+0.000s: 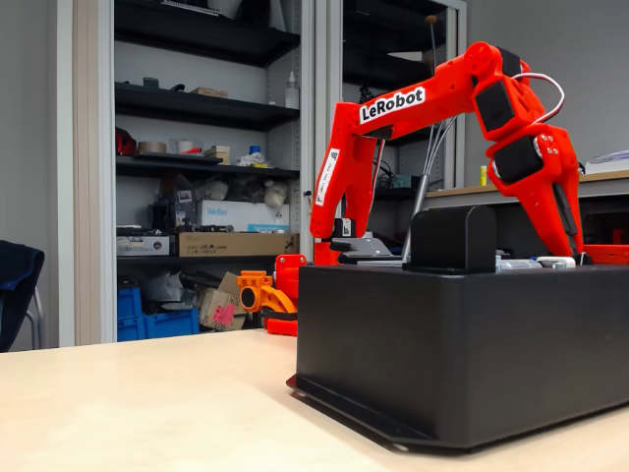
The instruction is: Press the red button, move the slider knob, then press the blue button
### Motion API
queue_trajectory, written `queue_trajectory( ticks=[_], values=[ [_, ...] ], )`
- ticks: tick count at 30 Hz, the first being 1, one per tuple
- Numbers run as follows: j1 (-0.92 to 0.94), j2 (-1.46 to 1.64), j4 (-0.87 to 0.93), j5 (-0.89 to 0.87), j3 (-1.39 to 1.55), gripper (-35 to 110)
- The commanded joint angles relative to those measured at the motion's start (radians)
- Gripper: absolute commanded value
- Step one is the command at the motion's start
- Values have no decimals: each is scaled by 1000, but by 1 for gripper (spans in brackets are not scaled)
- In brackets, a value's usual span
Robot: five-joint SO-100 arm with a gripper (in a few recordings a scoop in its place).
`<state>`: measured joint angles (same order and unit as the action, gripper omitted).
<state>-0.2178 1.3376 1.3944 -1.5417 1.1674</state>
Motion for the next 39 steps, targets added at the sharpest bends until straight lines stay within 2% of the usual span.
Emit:
queue_trajectory(
  ticks=[1, 39],
  values=[
    [-18, 9, 21, -14, -49, 0],
    [40, -175, 26, 51, -249, 0]
  ],
)
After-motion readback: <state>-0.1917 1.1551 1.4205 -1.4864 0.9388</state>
